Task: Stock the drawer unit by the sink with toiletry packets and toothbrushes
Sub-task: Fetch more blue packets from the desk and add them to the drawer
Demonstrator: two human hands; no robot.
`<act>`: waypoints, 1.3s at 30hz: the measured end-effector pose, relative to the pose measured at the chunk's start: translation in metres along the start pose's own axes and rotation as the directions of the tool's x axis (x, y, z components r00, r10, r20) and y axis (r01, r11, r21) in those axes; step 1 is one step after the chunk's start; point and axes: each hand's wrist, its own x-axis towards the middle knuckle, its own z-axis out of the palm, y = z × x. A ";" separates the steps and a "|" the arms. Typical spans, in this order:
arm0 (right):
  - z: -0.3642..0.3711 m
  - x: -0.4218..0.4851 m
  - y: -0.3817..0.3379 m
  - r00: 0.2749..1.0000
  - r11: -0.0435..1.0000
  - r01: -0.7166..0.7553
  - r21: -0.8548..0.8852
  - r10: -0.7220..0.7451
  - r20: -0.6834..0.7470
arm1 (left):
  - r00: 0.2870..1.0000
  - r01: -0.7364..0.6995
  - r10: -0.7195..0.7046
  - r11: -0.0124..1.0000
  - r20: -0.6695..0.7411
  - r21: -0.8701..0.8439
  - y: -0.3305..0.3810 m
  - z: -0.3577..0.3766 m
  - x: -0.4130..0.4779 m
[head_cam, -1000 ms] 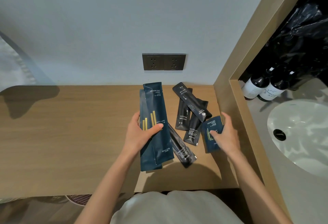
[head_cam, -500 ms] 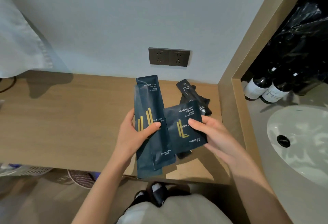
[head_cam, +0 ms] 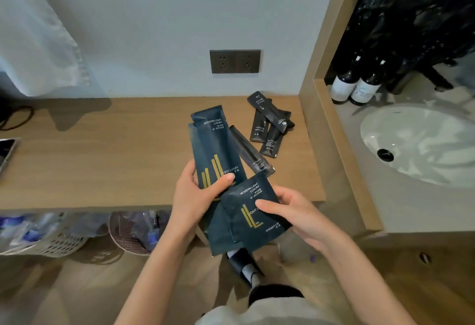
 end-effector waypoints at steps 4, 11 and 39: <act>0.009 -0.051 0.029 0.998 0.997 0.050 0.060 -0.047 -0.046 | 0.997 -0.023 0.024 1.000 0.075 -0.013 -0.004 0.012 -0.042; -0.029 -0.138 0.060 0.963 0.981 0.146 0.130 -0.111 -0.245 | 0.958 -0.064 0.048 0.997 0.282 0.048 0.001 0.077 -0.089; -0.476 -0.439 0.142 0.689 0.948 0.300 0.103 -0.141 -0.711 | 0.656 -0.037 0.039 0.999 0.754 -0.020 0.005 0.620 -0.248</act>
